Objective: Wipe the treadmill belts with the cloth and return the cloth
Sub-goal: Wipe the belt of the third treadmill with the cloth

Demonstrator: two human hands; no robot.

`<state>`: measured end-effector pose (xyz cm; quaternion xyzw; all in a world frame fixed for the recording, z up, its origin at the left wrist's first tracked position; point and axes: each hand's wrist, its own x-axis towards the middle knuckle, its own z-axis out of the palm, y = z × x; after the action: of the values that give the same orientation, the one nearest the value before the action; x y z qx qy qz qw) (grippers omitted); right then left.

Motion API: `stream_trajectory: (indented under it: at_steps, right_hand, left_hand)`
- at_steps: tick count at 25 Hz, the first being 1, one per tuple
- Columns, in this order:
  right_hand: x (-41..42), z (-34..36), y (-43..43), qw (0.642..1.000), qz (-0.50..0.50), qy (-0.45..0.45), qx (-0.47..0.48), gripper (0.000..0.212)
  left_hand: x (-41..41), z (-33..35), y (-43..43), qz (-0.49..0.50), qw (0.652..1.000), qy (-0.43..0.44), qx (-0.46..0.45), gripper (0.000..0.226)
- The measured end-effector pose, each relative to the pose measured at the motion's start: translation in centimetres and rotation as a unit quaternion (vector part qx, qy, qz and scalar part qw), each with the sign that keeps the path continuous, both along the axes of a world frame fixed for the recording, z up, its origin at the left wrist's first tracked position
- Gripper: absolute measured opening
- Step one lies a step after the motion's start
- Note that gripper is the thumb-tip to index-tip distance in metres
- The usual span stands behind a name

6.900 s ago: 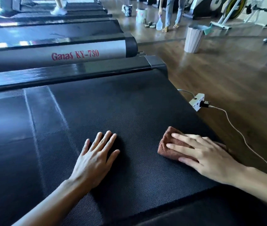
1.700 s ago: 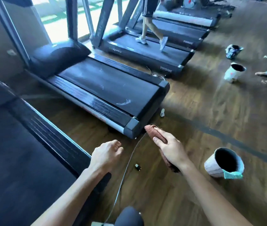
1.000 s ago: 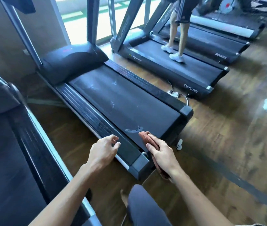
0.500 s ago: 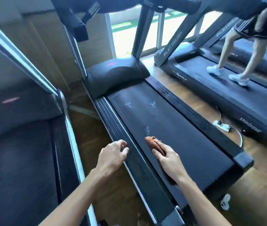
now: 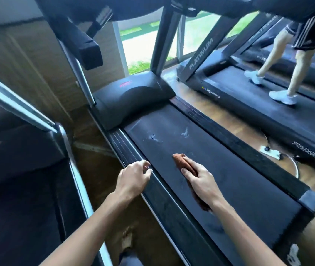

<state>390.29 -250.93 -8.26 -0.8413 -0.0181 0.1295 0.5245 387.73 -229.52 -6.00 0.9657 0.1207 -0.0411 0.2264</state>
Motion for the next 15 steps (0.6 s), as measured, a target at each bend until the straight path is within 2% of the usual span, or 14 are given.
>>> stream_trajectory:
  at_steps: [6, 10, 15]
  right_hand:
    - [11.0, -8.9, 4.1, 0.987, -0.161, -0.019, -0.010, 0.045]
    - [16.9, -19.4, 5.3, 0.964, -0.264, -0.010, -0.041, 0.044]
    - [21.7, -33.9, 6.1, 0.948, -0.302, 0.006, -0.101, 0.045]
  left_hand:
    - [16.2, -8.5, 3.9, -0.186, 0.982, -0.011, 0.044, 0.029]
    - [25.6, -19.5, 4.0, -0.255, 0.966, -0.009, 0.039, 0.030]
    - [31.7, -34.2, 3.0, -0.336, 0.939, -0.007, 0.070, 0.035]
